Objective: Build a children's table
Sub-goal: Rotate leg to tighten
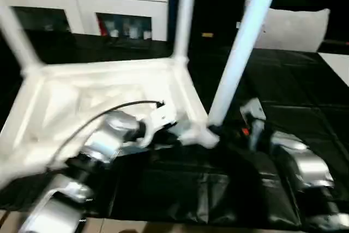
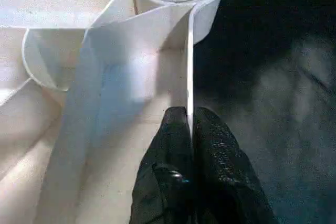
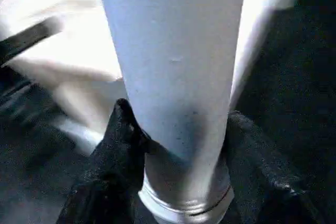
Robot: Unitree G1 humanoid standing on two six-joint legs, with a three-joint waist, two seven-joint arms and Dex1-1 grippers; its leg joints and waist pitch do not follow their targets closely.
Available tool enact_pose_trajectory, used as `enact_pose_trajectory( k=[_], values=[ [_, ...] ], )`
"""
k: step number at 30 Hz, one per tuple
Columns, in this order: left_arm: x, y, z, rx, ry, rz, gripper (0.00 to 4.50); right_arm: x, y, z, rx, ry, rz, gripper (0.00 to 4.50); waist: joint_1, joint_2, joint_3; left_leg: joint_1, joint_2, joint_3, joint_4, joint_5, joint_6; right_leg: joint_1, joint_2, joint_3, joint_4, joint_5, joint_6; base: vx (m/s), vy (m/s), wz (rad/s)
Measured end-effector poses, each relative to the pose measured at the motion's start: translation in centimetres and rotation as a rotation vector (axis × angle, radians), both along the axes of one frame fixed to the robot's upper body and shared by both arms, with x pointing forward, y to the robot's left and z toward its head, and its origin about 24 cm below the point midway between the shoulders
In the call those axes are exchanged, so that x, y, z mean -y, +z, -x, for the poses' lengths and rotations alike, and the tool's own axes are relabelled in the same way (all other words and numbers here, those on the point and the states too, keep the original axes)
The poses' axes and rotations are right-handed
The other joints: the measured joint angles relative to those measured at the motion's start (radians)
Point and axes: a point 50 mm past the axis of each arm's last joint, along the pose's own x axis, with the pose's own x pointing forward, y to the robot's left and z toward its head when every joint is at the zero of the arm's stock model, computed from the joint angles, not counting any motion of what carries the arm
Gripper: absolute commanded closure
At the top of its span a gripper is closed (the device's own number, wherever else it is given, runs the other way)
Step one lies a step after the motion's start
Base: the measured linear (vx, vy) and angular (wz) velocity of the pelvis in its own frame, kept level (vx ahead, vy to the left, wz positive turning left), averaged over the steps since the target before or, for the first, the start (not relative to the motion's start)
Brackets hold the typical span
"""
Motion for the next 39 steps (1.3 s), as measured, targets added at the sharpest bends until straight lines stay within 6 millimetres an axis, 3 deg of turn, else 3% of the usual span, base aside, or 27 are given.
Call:
enact_pose_trajectory(
  k=[4, 6, 11, 19, 24, 25, 28, 33, 39],
  values=[
    [2.5, 0.0, -0.2, 0.018, 0.069, 0.014, 4.5, 0.3, 0.2, -0.1, -0.002, -0.204, 0.022, 2.57, 0.005, 0.001, -0.001, -0.001, 0.0, 0.0, -0.001, -0.001, 0.001, 0.0, 0.0, 0.0, 0.0, 0.0, 0.001, 0.0, 0.0, 0.0],
    [3.4, -0.1, -0.3, 0.034, 0.083, 0.012, 4.5, 0.5, 0.0, -0.1, 0.003, -0.253, 0.004, 2.03, 0.01, 0.004, -0.003, -0.001, -0.001, 0.0, -0.003, -0.001, 0.001, 0.0, 0.0, 0.0, -0.001, -0.001, 0.002, 0.0, 0.0, 0.0],
    [3.7, -0.1, -0.2, 0.043, 0.087, 0.012, 4.5, 0.4, -0.2, -0.1, 0.012, -0.25, -0.014, 1.61, 0.018, 0.008, -0.003, -0.001, -0.001, 0.0, -0.005, -0.001, 0.0, 0.0, 0.0, 0.0, -0.001, -0.001, 0.002, 0.0, 0.0, 0.0],
    [2.5, -0.1, -0.4, 0.069, 0.059, -0.011, 4.5, -0.1, -0.1, -0.1, 0.035, -0.178, 0.014, 0.85, 0.007, 0.009, -0.003, 0.0, 0.0, 0.0, -0.006, 0.0, 0.0, -0.001, 0.0, 0.0, -0.001, -0.001, 0.002, 0.0, 0.0, 0.0],
    [0.5, 0.1, -0.5, 0.085, -0.012, -0.04, 4.5, -0.6, 0.1, -0.3, 0.057, -0.034, 0.061, 0.41, -0.002, 0.009, -0.003, -0.001, 0.0, 0.0, -0.007, 0.0, 0.0, -0.002, 0.001, 0.0, -0.001, -0.001, 0.002, 0.0, 0.0, 0.0],
    [0.4, 0.1, -0.5, 0.086, -0.027, -0.043, 4.5, -0.3, 0.2, -0.2, 0.057, -0.008, 0.07, 0.41, 0.0, 0.01, -0.002, -0.001, 0.0, 0.0, -0.007, 0.0, 0.0, -0.002, 0.001, 0.0, -0.001, -0.001, 0.002, 0.0, 0.0, 0.0],
    [-0.5, 0.4, -0.1, 0.102, -0.132, -0.059, 4.5, 3.5, 1.7, 0.3, 0.05, 0.118, 0.126, 0.03, 0.027, 0.009, -0.002, -0.001, -0.001, 0.0, -0.005, -0.001, 0.002, -0.002, 0.0, 0.0, -0.004, -0.001, 0.002, 0.0, 0.0, 0.0],
    [-2.1, 0.5, 0.3, 0.107, -0.236, -0.085, 4.5, 4.5, 1.9, 0.8, 0.031, 0.244, 0.129, 0.03, 0.03, 0.007, -0.002, -0.001, 0.0, 0.0, -0.006, -0.002, 0.002, -0.002, 0.001, -0.001, -0.004, 0.001, -0.002, 0.0, 0.0, 0.0],
    [-3.1, 0.7, 0.9, 0.07, -0.355, -0.095, 4.5, 4.1, 1.7, 1.6, -0.013, 0.438, 0.077, 0.55, 0.037, 0.003, -0.001, -0.001, 0.0, 0.0, -0.005, -0.002, 0.002, -0.002, 0.0, -0.001, -0.003, 0.001, -0.002, 0.0, 0.0, 0.0]
  ],
)
